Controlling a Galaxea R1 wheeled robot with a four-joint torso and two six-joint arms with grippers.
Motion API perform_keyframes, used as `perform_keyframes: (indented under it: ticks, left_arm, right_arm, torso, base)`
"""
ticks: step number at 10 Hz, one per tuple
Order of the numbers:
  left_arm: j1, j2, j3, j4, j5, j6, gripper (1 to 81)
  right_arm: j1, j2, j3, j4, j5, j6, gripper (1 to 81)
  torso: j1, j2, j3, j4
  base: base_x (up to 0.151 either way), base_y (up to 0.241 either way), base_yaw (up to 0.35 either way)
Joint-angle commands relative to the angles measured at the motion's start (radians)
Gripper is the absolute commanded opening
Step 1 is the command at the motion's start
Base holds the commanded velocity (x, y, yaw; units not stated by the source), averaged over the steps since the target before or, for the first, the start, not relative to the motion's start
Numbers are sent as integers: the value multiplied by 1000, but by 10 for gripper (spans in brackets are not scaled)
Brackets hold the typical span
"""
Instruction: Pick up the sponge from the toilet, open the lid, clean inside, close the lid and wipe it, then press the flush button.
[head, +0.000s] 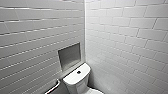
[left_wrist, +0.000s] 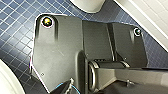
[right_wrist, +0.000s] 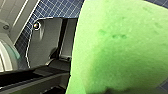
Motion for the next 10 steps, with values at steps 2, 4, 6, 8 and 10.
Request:
perform_keyframes:
  ticks: [2,4,6,8,10]
  left_arm:
    - [-44,-1,0,-5,38,-1,811]
    - [-44,-3,1,-5,38,-1,811]
    - [-44,-4,0,-5,38,0,811]
    - [-44,-6,1,-5,38,0,811]
    - [-44,-6,1,-5,38,0,811]
  right_arm:
    - [38,3,-14,7,-54,-1,10]
    - [38,6,-14,7,-54,-1,10]
    - [38,6,-14,5,-54,-1,10]
    - [38,6,-14,5,-54,-1,10]
    - [38,6,-20,7,-54,-1,10]
  torso:
    - [0,0,0,0]
    - [0,0,0,0]
    - [0,0,0,0]
    - [0,0,0,0]
    - [-3,-1,1,0]
  base:
    - [0,0,0]
    - [0,0,0]
    - [0,0,0]
    - [32,0,0]
    - [74,0,0]
